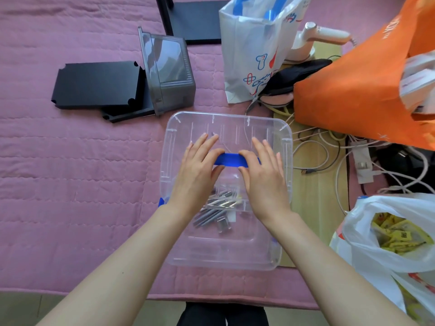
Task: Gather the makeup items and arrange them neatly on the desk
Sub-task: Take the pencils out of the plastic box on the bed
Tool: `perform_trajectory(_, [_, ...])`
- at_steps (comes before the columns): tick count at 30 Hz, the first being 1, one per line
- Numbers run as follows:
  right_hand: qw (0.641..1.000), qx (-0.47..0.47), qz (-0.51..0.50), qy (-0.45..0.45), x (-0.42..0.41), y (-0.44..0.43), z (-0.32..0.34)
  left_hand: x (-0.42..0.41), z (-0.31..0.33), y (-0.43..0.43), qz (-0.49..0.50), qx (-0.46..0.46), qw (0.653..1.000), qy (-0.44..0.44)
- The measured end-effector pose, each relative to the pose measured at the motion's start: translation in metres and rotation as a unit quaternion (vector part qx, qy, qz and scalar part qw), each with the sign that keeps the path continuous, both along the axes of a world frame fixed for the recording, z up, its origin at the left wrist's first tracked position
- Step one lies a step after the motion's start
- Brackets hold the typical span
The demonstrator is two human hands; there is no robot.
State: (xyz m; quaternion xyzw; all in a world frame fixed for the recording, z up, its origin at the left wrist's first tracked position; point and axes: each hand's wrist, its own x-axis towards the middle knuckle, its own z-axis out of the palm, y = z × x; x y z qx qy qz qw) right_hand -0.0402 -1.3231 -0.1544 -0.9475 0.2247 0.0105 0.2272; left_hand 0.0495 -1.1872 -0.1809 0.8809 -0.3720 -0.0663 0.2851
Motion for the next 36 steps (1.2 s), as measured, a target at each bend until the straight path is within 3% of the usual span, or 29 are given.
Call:
perform_trajectory(16, [0.997, -0.017, 0.023, 0.073, 0.090, -0.055, -0.050, 0.086, -0.052, -0.052, -0.027, 0.080, 0.996, 0.009])
perform_trajectory(26, [0.981, 0.020, 0.047, 0.185, 0.102, -0.061, -0.115, 0.106, -0.110, -0.062, -0.076, 0.204, 0.973, 0.078])
perform_trajectory(36, [0.974, 0.012, 0.061, 0.216, 0.099, -0.063, -0.145, 0.107, -0.126, -0.063, -0.101, 0.251, 0.957, 0.105])
